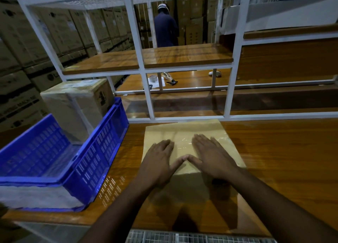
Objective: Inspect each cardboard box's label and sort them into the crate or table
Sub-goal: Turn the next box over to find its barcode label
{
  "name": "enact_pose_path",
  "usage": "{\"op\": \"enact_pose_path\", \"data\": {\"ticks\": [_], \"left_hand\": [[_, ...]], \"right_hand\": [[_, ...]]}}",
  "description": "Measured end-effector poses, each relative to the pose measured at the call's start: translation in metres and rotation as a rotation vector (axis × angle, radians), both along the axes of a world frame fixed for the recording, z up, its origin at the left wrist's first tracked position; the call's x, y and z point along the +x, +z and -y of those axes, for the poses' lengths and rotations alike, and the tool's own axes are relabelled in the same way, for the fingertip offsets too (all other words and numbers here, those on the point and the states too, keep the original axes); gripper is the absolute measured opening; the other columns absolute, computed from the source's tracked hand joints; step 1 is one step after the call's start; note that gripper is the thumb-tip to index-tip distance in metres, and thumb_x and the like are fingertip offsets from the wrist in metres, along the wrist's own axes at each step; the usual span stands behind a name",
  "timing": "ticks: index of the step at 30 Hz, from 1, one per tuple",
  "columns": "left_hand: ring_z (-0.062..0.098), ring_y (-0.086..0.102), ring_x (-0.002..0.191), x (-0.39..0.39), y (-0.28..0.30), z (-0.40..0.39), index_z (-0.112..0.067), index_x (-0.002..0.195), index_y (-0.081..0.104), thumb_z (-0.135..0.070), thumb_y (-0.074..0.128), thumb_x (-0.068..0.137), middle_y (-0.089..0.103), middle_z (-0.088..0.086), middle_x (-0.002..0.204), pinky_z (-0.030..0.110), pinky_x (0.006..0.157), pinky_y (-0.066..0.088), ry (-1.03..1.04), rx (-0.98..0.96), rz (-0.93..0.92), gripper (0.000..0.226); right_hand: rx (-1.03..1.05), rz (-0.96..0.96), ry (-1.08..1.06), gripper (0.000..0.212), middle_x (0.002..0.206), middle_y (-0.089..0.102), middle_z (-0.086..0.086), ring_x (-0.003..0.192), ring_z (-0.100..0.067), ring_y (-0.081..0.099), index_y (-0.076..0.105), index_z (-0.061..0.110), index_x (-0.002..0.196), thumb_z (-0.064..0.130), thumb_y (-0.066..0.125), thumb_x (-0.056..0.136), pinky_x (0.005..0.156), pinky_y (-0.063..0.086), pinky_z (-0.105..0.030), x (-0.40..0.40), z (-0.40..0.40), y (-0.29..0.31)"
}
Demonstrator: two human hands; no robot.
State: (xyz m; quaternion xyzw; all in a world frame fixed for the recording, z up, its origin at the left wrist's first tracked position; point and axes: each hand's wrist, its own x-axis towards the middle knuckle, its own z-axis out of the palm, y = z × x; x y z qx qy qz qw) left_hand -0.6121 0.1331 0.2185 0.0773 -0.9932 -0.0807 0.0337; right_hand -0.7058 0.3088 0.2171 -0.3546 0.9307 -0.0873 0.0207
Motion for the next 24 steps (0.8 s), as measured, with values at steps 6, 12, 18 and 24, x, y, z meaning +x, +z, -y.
{"op": "enact_pose_path", "data": {"ticks": [6, 12, 18, 24], "left_hand": [[0.013, 0.029, 0.148, -0.008, -0.002, 0.009, -0.028, 0.152, 0.038, -0.075, 0.019, 0.093, 0.035, -0.003, 0.160, 0.038, 0.124, 0.017, 0.010, 0.025, -0.017, 0.078], [0.011, 0.035, 0.142, -0.015, -0.006, 0.021, -0.032, 0.143, 0.047, -0.069, 0.030, 0.096, 0.045, -0.007, 0.152, 0.050, 0.122, 0.021, 0.127, 0.102, -0.138, 0.063], [0.025, 0.054, 0.125, -0.010, -0.013, 0.036, -0.018, 0.150, 0.032, -0.067, 0.060, 0.086, 0.053, 0.006, 0.143, 0.040, 0.091, 0.050, 0.562, 0.532, -0.110, 0.085], [0.008, 0.052, 0.099, 0.013, -0.015, 0.028, -0.022, 0.138, 0.044, -0.063, 0.061, 0.088, 0.061, -0.001, 0.129, 0.023, 0.064, 0.038, 0.486, 0.584, -0.223, 0.066]], "right_hand": [[-0.084, -0.022, -0.062, 0.064, 0.150, 0.044, 0.004, 0.138, -0.015, 0.038, 0.045, 0.027, 0.142, 0.067, 0.037, 0.093, 0.118, 0.025, -0.040, -0.015, 0.011, 0.000], [-0.207, -0.057, -0.139, 0.047, 0.136, 0.056, 0.007, 0.128, -0.015, 0.046, 0.056, 0.032, 0.127, 0.061, 0.045, 0.093, 0.114, 0.030, -0.047, -0.028, 0.003, -0.005], [-0.310, 0.022, -0.581, 0.072, 0.143, 0.045, -0.010, 0.129, -0.031, 0.045, 0.043, 0.016, 0.137, 0.064, 0.056, 0.085, 0.100, 0.045, -0.050, -0.037, -0.004, -0.014], [-0.498, -0.011, -0.582, 0.085, 0.142, 0.046, -0.009, 0.127, -0.030, 0.047, 0.027, 0.020, 0.147, 0.059, 0.065, 0.082, 0.094, 0.050, -0.046, -0.014, -0.025, -0.018]]}}
